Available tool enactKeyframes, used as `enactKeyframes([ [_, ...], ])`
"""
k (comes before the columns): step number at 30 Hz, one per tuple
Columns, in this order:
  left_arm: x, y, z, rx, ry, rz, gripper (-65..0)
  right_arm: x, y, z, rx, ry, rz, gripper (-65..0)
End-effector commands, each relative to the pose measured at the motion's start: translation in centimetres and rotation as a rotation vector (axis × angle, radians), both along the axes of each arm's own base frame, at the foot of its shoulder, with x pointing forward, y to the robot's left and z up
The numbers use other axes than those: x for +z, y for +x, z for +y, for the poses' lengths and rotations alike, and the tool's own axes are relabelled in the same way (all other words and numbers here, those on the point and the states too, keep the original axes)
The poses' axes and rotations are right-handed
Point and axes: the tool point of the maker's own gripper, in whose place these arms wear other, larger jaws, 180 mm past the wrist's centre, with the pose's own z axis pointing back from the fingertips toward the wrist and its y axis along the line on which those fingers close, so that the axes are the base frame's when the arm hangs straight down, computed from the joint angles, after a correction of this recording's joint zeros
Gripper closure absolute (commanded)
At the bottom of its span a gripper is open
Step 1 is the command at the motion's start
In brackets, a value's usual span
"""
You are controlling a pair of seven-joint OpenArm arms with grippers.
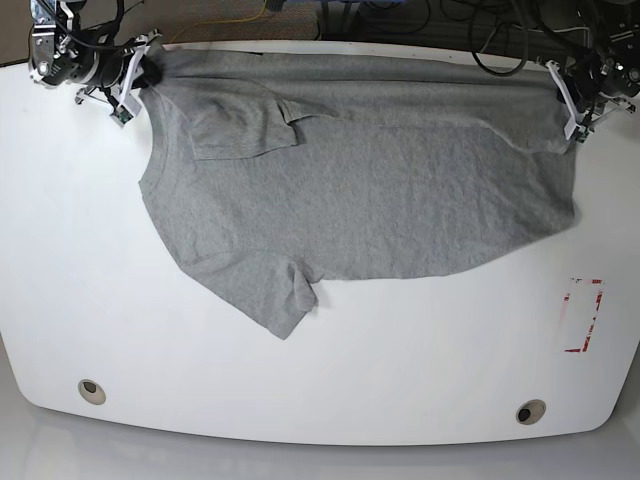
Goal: Layout the t-shirt on the table in an organized manner, then fold the t-shirt properly
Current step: 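Pull the shirt edge taut between both grippers along the table, then release the shirt and move the right gripper to the sleeve hem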
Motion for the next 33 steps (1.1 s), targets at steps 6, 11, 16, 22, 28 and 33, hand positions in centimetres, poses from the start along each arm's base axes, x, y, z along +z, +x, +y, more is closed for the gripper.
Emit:
enactKeyframes([
  [6,1.0,-0.1,1.3,-0.011,0.045,-0.002,-6.4,0.6,0.4,-0.9,0.008,-0.027,-0.015,-5.1],
  [11,1.2,0.1,1.5,-0.017,0.05,-0.005,-13.1,0.7,0.7,-1.0,0.009,-0.029,-0.02,-5.1],
  [16,1.3,0.3,1.6,-0.015,0.053,-0.011,-17.8,0.7,0.7,-1.0,0.01,-0.032,-0.02,-5.1],
  [22,1.9,0.9,1.6,-0.026,0.063,-0.033,-22.6,0.8,0.8,-1.0,0.011,-0.032,-0.023,-6.0],
  [28,3.0,1.7,1.2,-0.048,0.079,-0.067,-27.6,1.3,1.8,-0.8,0.016,-0.032,-0.054,-21.4],
  [33,3.8,3.1,1.0,-0.053,0.083,-0.108,-32.4,1.9,2.4,-0.5,0.029,-0.032,-0.081,-40.9],
])
